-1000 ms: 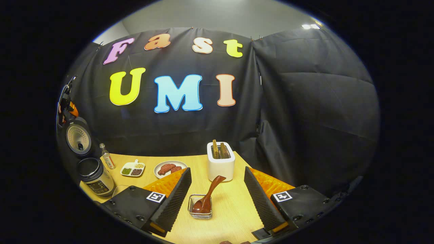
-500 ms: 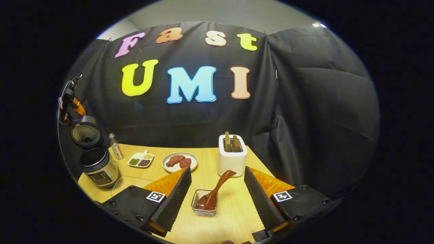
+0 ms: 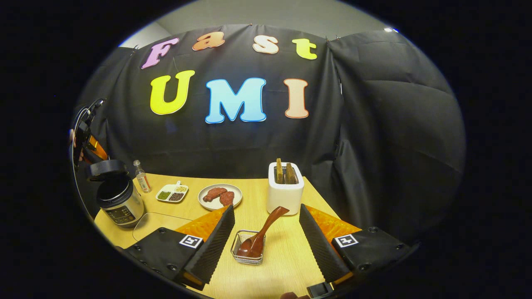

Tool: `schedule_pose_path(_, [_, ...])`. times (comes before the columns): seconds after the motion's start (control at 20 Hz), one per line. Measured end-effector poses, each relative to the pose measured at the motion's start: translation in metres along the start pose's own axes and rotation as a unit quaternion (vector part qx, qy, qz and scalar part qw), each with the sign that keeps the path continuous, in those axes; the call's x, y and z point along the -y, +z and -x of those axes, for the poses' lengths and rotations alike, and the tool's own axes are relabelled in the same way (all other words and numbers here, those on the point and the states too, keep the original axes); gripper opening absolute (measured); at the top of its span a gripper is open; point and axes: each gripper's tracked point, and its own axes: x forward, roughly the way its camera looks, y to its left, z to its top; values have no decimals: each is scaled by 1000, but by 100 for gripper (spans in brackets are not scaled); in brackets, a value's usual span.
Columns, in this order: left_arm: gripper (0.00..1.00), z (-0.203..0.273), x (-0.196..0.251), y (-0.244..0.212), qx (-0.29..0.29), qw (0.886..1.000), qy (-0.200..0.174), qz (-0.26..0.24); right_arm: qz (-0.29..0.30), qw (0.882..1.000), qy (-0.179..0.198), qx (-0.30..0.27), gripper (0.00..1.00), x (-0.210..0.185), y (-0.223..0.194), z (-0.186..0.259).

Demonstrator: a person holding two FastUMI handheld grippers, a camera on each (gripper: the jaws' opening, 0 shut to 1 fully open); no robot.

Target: Close the left gripper, press the button to open the rice cooker; take a wooden spoon from the chopstick holder with the right hand, scoop a spoonful of rice and pour it into the rice cooker, then put the wooden spoon back into the chopstick holder.

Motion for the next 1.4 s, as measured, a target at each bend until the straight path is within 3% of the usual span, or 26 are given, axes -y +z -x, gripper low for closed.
schedule_pose_path(0.1, [99,-8,6,-19,-20,999,8,-25,-1,1000,0,-3,99,1,-2,-3])
schedule_pose_path(0.15, [98,-10,8,-28,-28,999,13,-40,-2,1000,1,-4,94,1,-3,-4])
schedule_pose_path(0.2, [99,-14,10,-37,-35,998,20,-51,-2,1000,1,-4,99,1,-2,-5])
schedule_pose_path(0.35, [99,-24,12,-56,-39,996,42,-73,-3,1000,2,-3,99,2,-1,-9])
schedule_pose_path(1.1, [100,-35,12,-74,-31,992,58,-106,-1,1000,3,-21,99,8,-13,-17])
schedule_pose_path(1.4, [97,-15,20,-74,16,991,74,-109,-14,1000,4,-13,99,19,-2,-11])
